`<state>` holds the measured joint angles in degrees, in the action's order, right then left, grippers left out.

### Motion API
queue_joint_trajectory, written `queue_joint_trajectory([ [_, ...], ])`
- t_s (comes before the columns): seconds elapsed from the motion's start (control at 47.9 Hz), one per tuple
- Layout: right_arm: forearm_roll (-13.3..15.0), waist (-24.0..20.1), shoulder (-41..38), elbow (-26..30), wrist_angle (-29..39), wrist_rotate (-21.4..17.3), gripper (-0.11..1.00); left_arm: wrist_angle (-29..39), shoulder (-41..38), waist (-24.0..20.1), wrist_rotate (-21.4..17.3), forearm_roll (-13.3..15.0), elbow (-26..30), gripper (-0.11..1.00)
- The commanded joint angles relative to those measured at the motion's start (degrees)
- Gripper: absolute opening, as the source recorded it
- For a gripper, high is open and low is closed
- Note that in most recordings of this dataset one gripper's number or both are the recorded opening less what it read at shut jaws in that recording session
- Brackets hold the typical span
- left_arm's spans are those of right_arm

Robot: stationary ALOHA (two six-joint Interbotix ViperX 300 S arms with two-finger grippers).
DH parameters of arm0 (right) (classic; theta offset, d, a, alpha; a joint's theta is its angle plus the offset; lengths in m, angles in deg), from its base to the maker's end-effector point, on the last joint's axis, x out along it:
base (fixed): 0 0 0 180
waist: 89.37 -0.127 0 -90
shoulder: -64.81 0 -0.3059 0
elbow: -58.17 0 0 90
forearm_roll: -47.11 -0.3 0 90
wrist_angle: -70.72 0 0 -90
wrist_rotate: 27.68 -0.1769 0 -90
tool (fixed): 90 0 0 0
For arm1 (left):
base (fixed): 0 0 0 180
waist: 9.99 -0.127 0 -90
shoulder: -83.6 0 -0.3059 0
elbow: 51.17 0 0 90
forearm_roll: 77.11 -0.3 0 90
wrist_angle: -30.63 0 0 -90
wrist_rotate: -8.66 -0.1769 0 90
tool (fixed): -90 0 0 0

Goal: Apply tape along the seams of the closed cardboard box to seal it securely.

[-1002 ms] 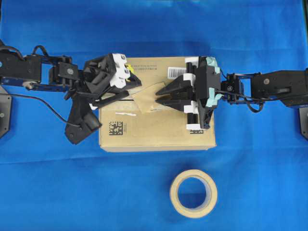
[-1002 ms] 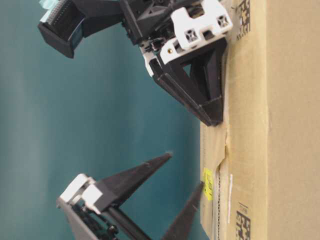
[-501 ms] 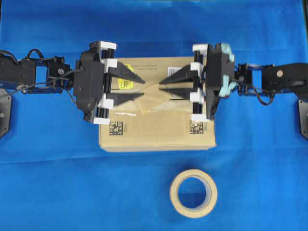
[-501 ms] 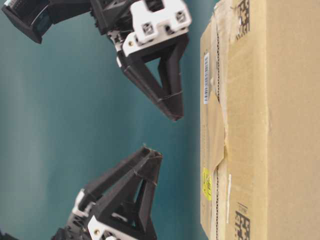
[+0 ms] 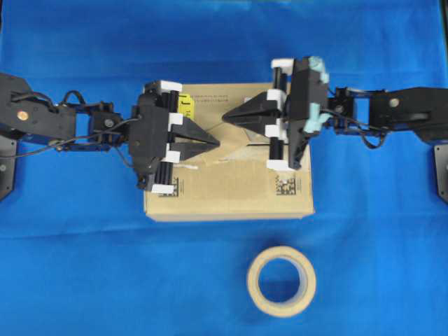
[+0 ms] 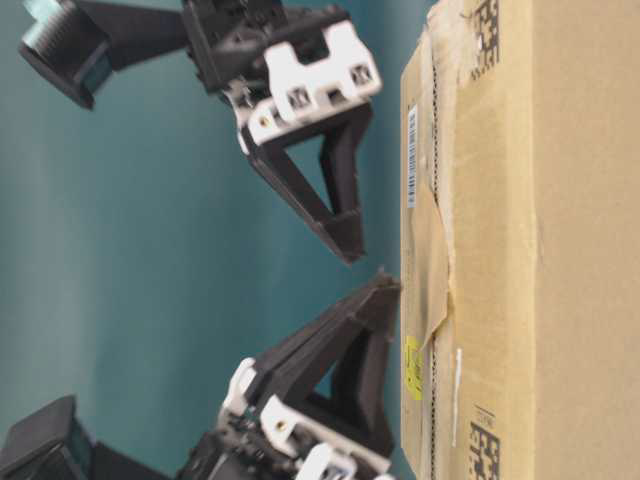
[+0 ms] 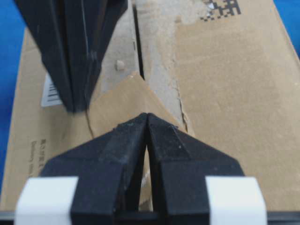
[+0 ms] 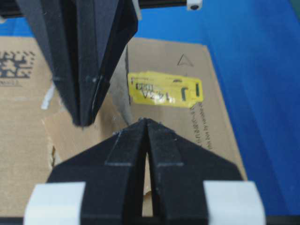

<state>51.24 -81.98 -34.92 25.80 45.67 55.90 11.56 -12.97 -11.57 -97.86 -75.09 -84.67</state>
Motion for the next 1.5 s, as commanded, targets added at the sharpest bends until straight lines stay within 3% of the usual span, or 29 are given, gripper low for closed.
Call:
queue_joint_trajectory([
  [0.0,-0.1,-0.4,-0.8,2.1,-0.2,0.0,0.0,-1.0,-0.7,-0.1,0.0,0.0,1.7,0.0],
  [0.417,-0.5,-2.1,-4.8,1.9,-0.2,-0.4,0.0,-4.8,-6.1,-1.9,0.0,0.1,0.0,0.0],
  [1.023,-3.9,-3.3,-0.9,-5.2,-0.1,-0.4,0.0,-4.9,-2.0,-2.1,1.1,0.3,-7.8,0.0],
  [1.482,-4.0,-4.3,2.5,-5.7,0.4,-0.2,0.0,-5.2,0.5,-0.4,1.1,0.3,-6.9,0.0],
])
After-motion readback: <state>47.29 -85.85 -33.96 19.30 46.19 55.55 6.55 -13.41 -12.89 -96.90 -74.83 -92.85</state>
